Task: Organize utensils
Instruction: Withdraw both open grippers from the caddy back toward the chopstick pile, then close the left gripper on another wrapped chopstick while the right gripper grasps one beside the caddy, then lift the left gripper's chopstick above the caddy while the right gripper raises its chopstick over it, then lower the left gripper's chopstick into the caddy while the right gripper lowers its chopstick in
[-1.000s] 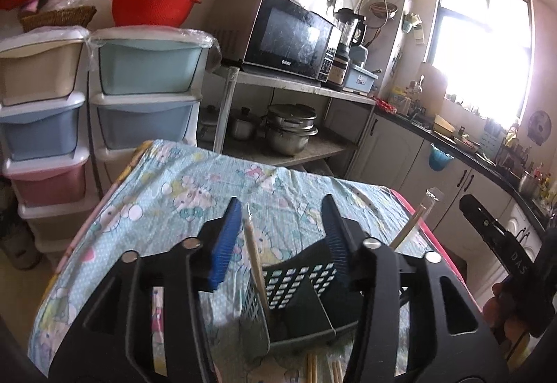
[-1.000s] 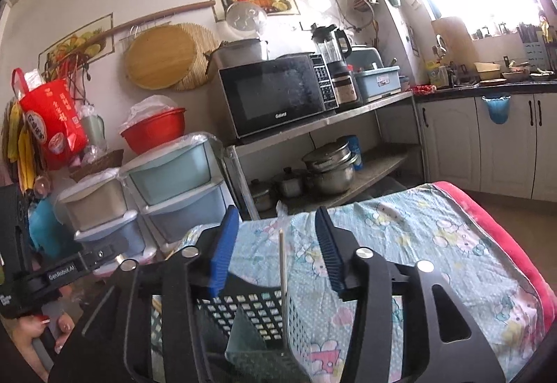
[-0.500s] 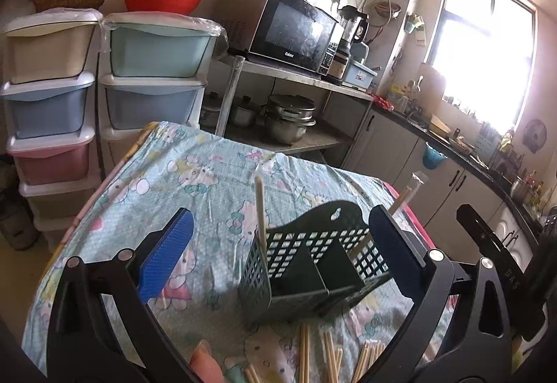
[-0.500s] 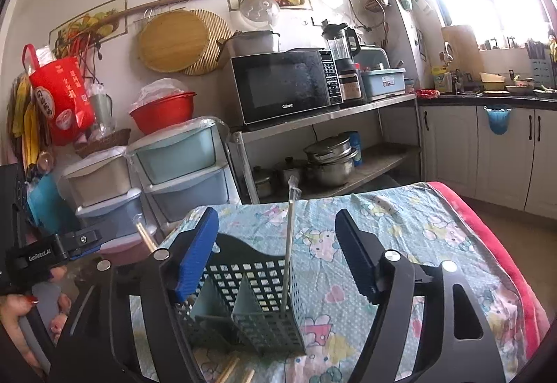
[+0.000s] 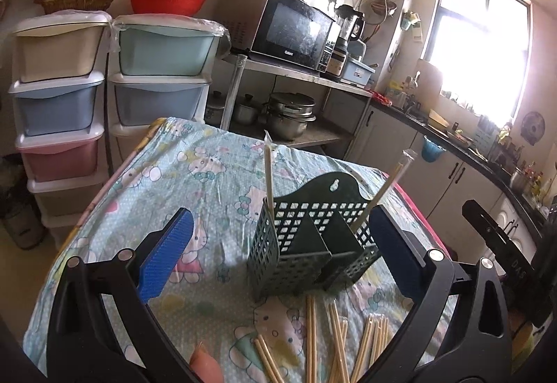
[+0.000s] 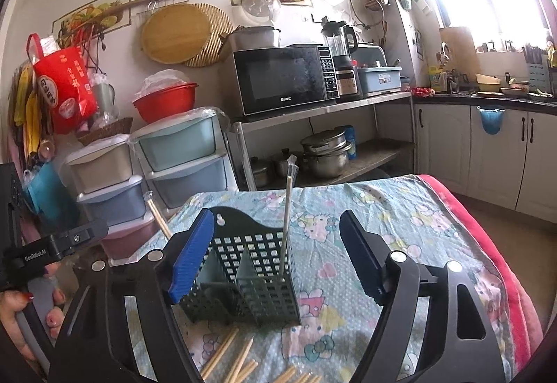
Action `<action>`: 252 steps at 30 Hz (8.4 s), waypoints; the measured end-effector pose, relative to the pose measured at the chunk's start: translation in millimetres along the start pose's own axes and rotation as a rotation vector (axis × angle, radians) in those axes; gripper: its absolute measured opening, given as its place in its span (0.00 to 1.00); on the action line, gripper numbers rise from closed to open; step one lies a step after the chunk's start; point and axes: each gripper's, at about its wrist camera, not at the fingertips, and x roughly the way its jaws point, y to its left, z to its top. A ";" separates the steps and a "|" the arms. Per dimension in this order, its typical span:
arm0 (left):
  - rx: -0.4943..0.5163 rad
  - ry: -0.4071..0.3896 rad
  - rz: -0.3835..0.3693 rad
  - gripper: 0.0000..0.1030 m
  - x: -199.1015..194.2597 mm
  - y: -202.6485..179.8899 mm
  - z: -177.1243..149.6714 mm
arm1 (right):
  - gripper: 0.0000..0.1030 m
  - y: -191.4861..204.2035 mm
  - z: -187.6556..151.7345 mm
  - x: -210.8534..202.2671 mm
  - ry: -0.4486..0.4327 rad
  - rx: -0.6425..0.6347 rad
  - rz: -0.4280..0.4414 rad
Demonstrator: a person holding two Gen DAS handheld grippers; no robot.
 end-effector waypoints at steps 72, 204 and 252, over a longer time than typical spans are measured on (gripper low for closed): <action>0.116 0.506 -0.107 0.24 105.5 -33.0 -113.8 | 0.27 -25.1 -119.4 51.8 0.613 -0.093 0.027; 0.026 -0.098 -0.186 0.03 -9.2 -36.3 96.4 | 0.01 35.3 70.4 -53.8 0.022 -0.114 0.243; 0.097 -0.216 -0.058 0.03 44.0 -48.0 98.7 | 0.01 58.4 121.3 15.5 -0.104 -0.081 0.336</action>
